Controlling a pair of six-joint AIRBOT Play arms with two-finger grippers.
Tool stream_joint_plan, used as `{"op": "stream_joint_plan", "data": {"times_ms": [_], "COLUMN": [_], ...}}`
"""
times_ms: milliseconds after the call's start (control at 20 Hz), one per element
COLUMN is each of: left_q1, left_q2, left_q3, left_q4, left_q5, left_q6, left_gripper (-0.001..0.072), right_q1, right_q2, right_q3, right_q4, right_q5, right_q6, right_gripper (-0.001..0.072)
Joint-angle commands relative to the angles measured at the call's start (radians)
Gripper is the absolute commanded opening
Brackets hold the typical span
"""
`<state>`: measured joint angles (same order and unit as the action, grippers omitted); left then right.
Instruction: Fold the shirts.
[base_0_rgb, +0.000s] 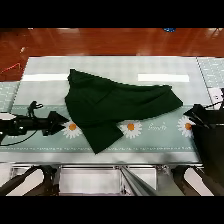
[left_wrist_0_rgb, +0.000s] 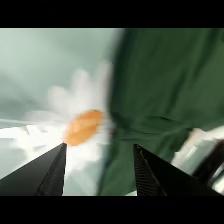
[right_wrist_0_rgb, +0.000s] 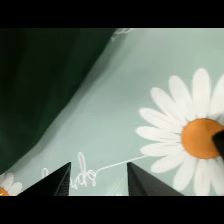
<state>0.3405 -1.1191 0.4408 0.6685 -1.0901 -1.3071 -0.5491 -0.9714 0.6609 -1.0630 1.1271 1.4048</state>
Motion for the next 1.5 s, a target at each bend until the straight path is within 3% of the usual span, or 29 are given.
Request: {"op": "stream_joint_plan", "data": {"times_ms": [0, 250, 450, 500, 550, 600, 650, 750, 1050, 1400, 1450], "left_q1": [-0.114, -0.247, -0.285, -0.291, -0.291, -0.291, -0.290, -0.285, -0.285, -0.286, -0.286], "left_q2": [0.003, -0.076, -0.169, -0.183, -0.192, -0.192, -0.190, -0.190, -0.191, -0.191, -0.191], "left_q3": [-0.040, -0.037, 0.010, 0.029, 0.050, 0.073, 0.097, 0.147, 0.203, 0.203, 0.203], "left_q4": [-0.141, -0.208, -0.251, -0.251, -0.250, -0.250, -0.250, -0.250, -0.249, -0.250, -0.250], "left_q5": [0.116, 0.288, 0.293, 0.284, 0.259, 0.239, 0.214, 0.174, 0.143, 0.147, 0.148], "left_q6": [0.035, 0.000, 0.002, 0.002, 0.016, 0.064, 0.085, 0.089, 0.089, 0.092, 0.092], "left_gripper": [0.0507, 0.0506, 0.0505, 0.0459, 0.0212, 0.0023, 0.0022, 0.0022, 0.0022, 0.0022, 0.0022], "right_q1": [-0.004, -0.004, -0.004, -0.004, -0.005, -0.005, -0.005, -0.005, -0.004, 0.023, 0.050], "right_q2": [0.023, 0.023, 0.023, 0.023, 0.021, 0.011, -0.011, -0.101, -0.407, -0.572, -0.595], "right_q3": [-0.027, -0.027, -0.027, -0.027, -0.027, -0.027, -0.027, -0.025, 0.114, 0.237, 0.261], "right_q4": [0.043, 0.043, 0.043, 0.042, 0.027, -0.015, -0.050, -0.021, 0.229, 0.288, 0.304], "right_q5": [-0.005, -0.002, -0.028, -0.048, -0.074, -0.117, -0.152, -0.180, -0.179, -0.201, -0.200], "right_q6": [-0.015, -0.015, -0.013, -0.005, 0.030, 0.098, 0.145, 0.144, -0.013, -0.054, -0.079], "right_gripper": [0.0404, 0.0404, 0.0404, 0.0404, 0.0404, 0.0404, 0.0404, 0.0404, 0.0404, 0.0403, 0.0357]}}
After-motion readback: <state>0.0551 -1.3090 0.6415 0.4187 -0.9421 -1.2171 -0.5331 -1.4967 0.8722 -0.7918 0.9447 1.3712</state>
